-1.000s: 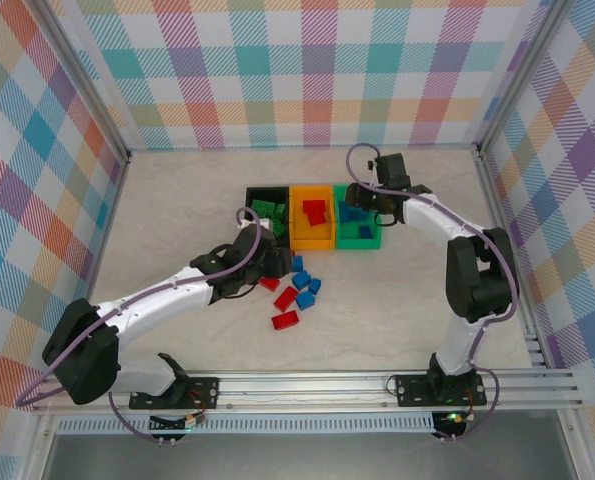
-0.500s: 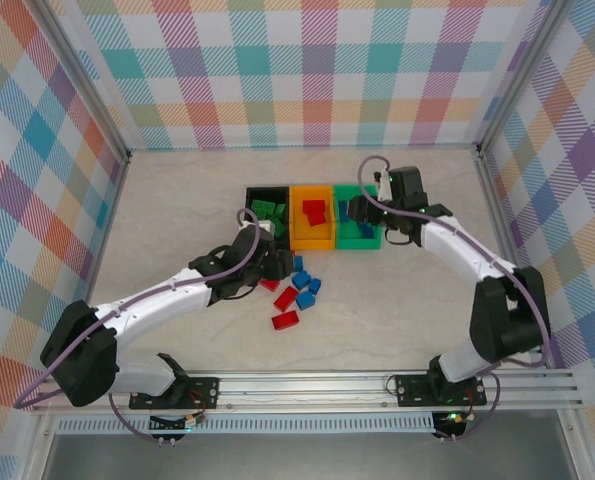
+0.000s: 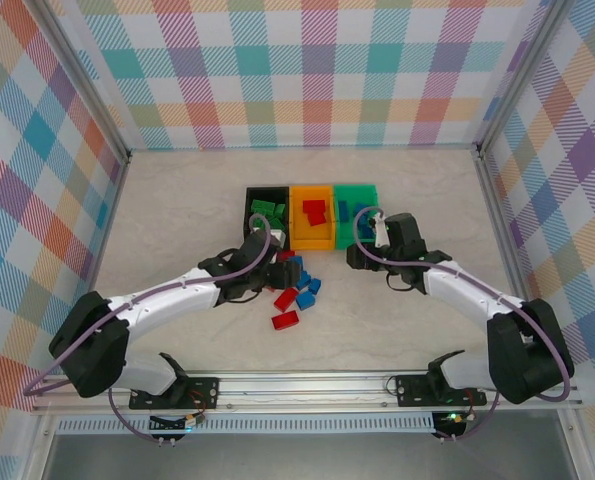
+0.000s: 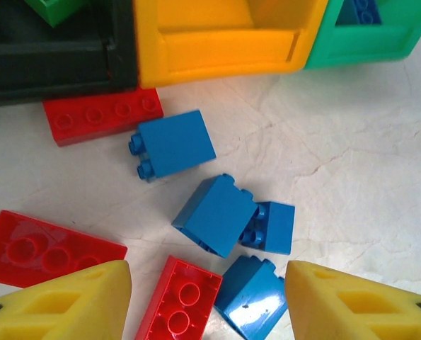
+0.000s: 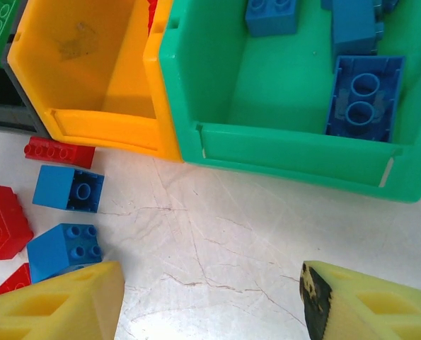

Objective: Sort the legos into containers by color
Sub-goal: Pick up the lego from the center of the table.

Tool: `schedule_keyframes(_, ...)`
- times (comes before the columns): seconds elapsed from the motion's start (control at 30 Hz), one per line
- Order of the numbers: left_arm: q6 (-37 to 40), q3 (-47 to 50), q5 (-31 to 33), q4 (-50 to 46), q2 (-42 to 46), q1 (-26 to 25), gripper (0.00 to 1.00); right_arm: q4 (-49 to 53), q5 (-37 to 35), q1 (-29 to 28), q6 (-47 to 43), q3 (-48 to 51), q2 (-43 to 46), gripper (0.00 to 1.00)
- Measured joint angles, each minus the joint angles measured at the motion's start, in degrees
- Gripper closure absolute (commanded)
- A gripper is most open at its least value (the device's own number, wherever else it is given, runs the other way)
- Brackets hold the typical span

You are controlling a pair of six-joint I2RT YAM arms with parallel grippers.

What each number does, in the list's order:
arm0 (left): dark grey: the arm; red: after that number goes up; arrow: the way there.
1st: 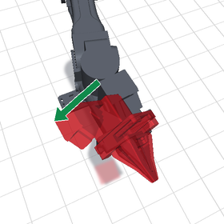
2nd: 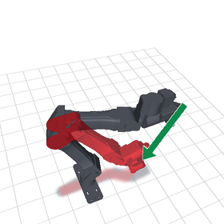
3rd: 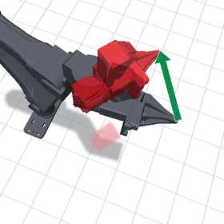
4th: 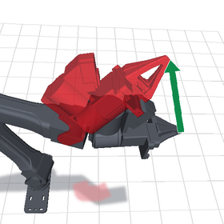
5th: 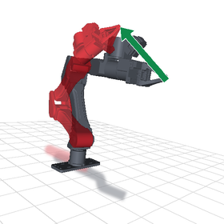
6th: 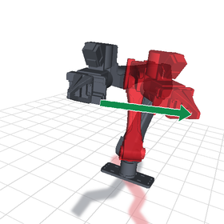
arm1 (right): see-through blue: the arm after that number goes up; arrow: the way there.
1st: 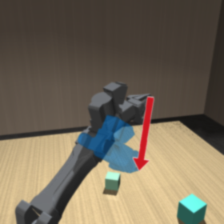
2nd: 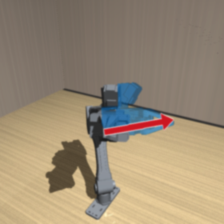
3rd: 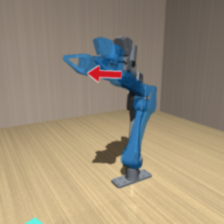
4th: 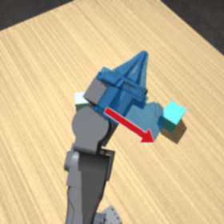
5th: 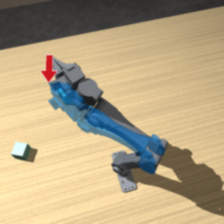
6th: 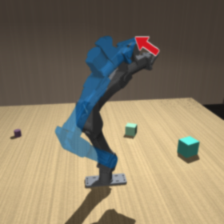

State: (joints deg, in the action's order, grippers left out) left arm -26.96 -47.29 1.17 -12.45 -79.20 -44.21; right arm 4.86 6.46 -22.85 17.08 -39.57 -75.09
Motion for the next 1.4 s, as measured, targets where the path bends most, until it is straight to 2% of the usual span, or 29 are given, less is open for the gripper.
schedule_keyframes(0.17,1.0,-0.3,2.0,-5.9,-2.2,-1.4,0.41,-2.4,-0.7,0.0,0.0,0.5,0.0,0.32)
schedule_keyframes(0.3,-1.0,-0.1,7.7,-11.0,-1.7,-1.8,0.27,-3.3,-1.1,0.0,0.0,0.7,-0.2,0.32)
schedule_keyframes(0.37,-2.9,0.6,10.1,-12.5,-0.7,-1.8,0.23,-3.6,-1.3,0.0,0.0,0.7,-0.4,0.32)
schedule_keyframes(0.5,-7.3,0.9,12.0,-14.2,0.0,-1.8,0.22,-4.2,-1.4,0.0,0.1,0.7,-1.9,0.32)
schedule_keyframes(0.73,-21.9,-4.3,12.0,-17.0,-8.2,-1.8,0.25,-4.5,-1.4,0.0,0.3,0.7,-3.1,0.32)
schedule_keyframes(1.07,-40.1,-17.0,14.6,-27.2,-17.6,-1.8,0.28,-4.9,-1.4,0.0,0.5,0.7,-3.1,0.32)
schedule_keyframes(1.3,-45.2,-18.5,10.7,-28.8,-23.4,0.9,0.32,-4.9,-1.4,-0.1,0.4,0.7,-3.1,0.32)
schedule_keyframes(1.37,-45.7,-17.8,9.0,-27.9,-24.7,1.8,0.37,-4.9,-1.5,-0.1,0.4,0.7,-3.1,0.32)
schedule_keyframes(1.4,-45.8,-17.6,8.6,-28.0,-25.2,2.1,0.44,-4.9,-1.5,-0.1,0.4,0.7,-3.1,0.32)
